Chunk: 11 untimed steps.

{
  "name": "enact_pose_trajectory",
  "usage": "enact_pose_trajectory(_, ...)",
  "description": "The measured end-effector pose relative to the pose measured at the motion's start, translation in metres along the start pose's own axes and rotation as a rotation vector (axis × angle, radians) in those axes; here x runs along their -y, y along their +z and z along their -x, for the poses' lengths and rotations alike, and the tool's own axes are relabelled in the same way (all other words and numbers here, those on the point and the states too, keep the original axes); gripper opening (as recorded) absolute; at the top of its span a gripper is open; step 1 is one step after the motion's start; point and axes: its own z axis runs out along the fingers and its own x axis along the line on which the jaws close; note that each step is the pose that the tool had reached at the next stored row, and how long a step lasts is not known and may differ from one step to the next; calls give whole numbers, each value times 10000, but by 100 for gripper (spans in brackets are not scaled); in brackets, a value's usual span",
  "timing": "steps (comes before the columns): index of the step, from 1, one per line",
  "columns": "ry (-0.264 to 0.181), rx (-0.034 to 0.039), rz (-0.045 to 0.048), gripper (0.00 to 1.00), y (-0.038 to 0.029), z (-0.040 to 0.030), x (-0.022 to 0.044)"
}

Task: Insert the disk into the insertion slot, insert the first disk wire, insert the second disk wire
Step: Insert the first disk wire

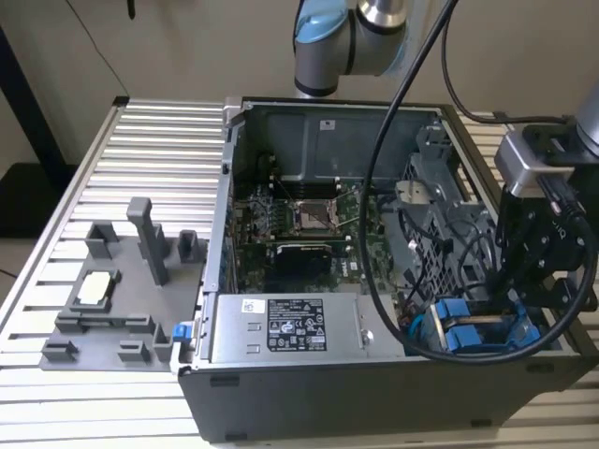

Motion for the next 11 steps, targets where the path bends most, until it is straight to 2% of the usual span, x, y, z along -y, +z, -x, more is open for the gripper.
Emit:
enact_pose_trajectory(2, 4, 7, 21, 20, -11, 0, 0)
enact_pose_trajectory(3, 6, -9, 34, 27, -32, 1, -1)
enact_pose_trajectory(11, 13, -122, 68, 27, -215, 6, -6)
